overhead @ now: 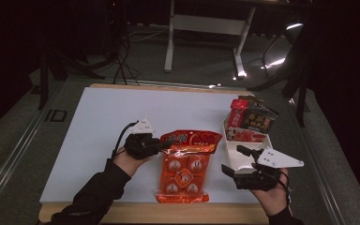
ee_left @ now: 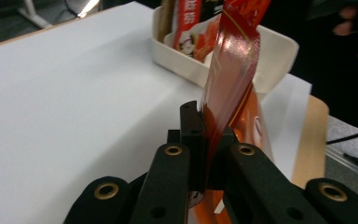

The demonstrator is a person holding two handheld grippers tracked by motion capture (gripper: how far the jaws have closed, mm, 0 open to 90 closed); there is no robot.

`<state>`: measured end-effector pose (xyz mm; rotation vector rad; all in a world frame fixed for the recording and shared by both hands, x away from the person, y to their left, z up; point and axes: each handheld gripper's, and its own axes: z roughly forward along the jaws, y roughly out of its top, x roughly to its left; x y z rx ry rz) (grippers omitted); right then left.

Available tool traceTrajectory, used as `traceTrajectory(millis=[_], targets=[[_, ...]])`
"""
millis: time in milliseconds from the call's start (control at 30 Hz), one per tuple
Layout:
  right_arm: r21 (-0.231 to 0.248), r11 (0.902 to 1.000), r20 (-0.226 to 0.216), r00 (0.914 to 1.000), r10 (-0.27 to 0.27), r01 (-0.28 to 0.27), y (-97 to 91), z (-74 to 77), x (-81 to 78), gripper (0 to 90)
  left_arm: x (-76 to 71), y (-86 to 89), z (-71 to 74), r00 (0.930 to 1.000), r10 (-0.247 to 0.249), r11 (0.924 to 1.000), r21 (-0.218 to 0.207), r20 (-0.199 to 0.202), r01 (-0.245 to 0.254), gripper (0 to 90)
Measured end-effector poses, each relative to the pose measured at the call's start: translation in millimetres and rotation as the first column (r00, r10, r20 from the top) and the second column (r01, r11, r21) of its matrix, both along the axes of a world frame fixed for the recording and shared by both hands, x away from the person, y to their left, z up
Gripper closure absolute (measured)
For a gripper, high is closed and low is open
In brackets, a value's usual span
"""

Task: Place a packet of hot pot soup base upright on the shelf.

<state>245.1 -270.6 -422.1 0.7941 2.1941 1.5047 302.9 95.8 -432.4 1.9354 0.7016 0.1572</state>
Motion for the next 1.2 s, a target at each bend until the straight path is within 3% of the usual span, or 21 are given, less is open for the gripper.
traceTrajectory(millis=[233,333,533,767,900,967,1000,1133,1167,1200], targets=[[0.013,0.9999,-0.013,0.9999,0.006,-0.006,1.9,2.3,4.8,14.6,-12.3,4.6,1.5,0.9990,-0.039,0.9980,-0.049,0.024,0.040,89.6],[-0.003,0.9999,-0.017,0.9997,0.015,-0.015,6.5,2.5,8.3,16.5,-17.4,4.6,1.8,0.9976,-0.048,0.9970,-0.058,0.049,0.051,89.6],[-0.018,0.9994,-0.045,0.9986,0.029,-0.030,16.7,-3.2,17.6,18.1,-22.8,6.5,-1.0,0.9972,-0.050,0.9932,-0.102,0.055,0.055,89.6],[0.002,0.9982,-0.082,0.9948,0.060,-0.060,20.3,-4.0,32.0,23.6,-31.0,6.0,1.3,0.9950,-0.064,0.9910,-0.112,0.077,0.073,89.5],[0.018,0.9921,-0.114,0.9855,0.126,-0.124,27.1,-7.5,36.9,34.0,-36.5,6.2,2.6,0.9941,-0.070,0.9898,-0.118,0.083,0.079,89.5],[0.013,0.9920,-0.108,0.9860,0.127,-0.126,29.2,-8.5,37.3,37.6,-38.9,6.2,2.9,0.9930,-0.073,0.9893,-0.119,0.093,0.084,89.5],[0.019,0.9865,-0.124,0.9787,0.164,-0.162,31.7,-9.8,38.9,44.4,-39.9,6.1,2.9,0.9928,-0.075,0.9892,-0.119,0.094,0.086,89.4],[0.019,0.9786,-0.140,0.9686,0.205,-0.205,36.8,-12.7,41.4,56.2,-42.2,6.3,3.8,0.9926,-0.081,0.9878,-0.126,0.091,0.092,89.4],[0.016,0.9703,-0.157,0.9577,0.241,-0.242,38.4,-13.7,42.9,59.7,-42.5,6.6,3.9,0.9923,-0.085,0.9870,-0.129,0.090,0.096,89.3],[0.004,0.9663,-0.159,0.9538,0.255,-0.257,39.3,-14.1,43.5,61.2,-43.1,6.3,3.5,0.9922,-0.083,0.9871,-0.130,0.094,0.094,89.3]])
